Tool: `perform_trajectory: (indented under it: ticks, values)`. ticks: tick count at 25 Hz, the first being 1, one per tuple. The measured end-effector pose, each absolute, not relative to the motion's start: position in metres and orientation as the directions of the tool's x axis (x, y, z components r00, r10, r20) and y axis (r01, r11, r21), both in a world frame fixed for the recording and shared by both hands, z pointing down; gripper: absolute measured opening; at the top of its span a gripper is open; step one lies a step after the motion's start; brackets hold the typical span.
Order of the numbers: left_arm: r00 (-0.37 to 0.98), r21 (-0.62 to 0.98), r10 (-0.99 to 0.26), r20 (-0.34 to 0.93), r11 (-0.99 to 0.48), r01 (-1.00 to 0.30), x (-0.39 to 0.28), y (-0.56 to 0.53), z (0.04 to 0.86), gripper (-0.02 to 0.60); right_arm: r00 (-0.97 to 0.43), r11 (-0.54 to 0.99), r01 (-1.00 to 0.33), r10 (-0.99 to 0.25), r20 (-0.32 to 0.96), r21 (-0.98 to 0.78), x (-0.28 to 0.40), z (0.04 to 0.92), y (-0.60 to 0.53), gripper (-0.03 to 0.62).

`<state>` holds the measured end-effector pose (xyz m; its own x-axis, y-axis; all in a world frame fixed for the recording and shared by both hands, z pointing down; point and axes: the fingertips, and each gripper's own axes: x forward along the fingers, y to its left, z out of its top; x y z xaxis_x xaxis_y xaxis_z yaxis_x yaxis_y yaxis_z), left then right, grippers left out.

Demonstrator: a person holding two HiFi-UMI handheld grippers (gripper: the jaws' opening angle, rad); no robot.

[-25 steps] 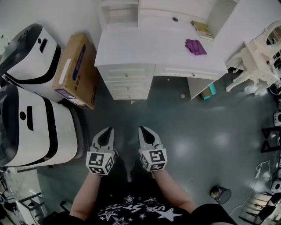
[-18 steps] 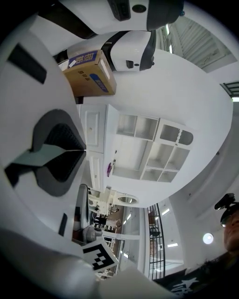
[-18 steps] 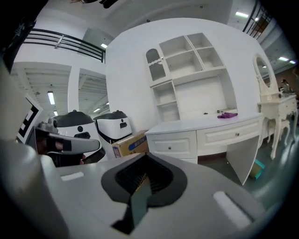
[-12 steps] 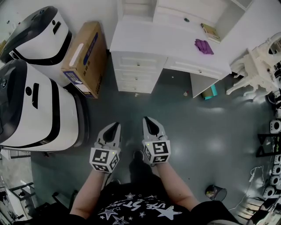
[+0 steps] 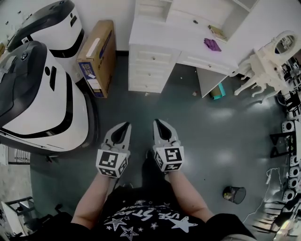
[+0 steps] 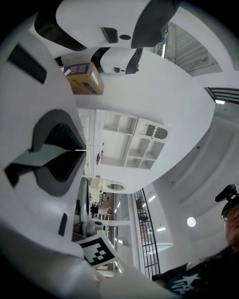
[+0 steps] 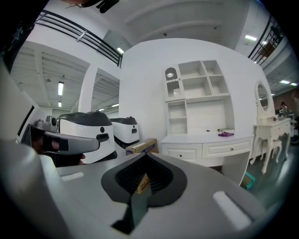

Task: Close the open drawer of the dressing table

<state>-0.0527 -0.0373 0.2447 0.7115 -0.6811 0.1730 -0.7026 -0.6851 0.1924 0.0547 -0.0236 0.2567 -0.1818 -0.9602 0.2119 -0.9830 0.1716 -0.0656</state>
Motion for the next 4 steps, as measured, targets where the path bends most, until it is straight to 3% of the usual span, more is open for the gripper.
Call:
perform_trajectory:
  ticks: [4]
  values:
    - [0.719, 0.196, -0.677, 0.158, -0.692, -0.695, -0.088, 0.003, 0.234, 0.015, -0.146, 0.135, -0.988, -0.969, 0.199, -0.071, 0.026, 0.244, 0.023, 0.003]
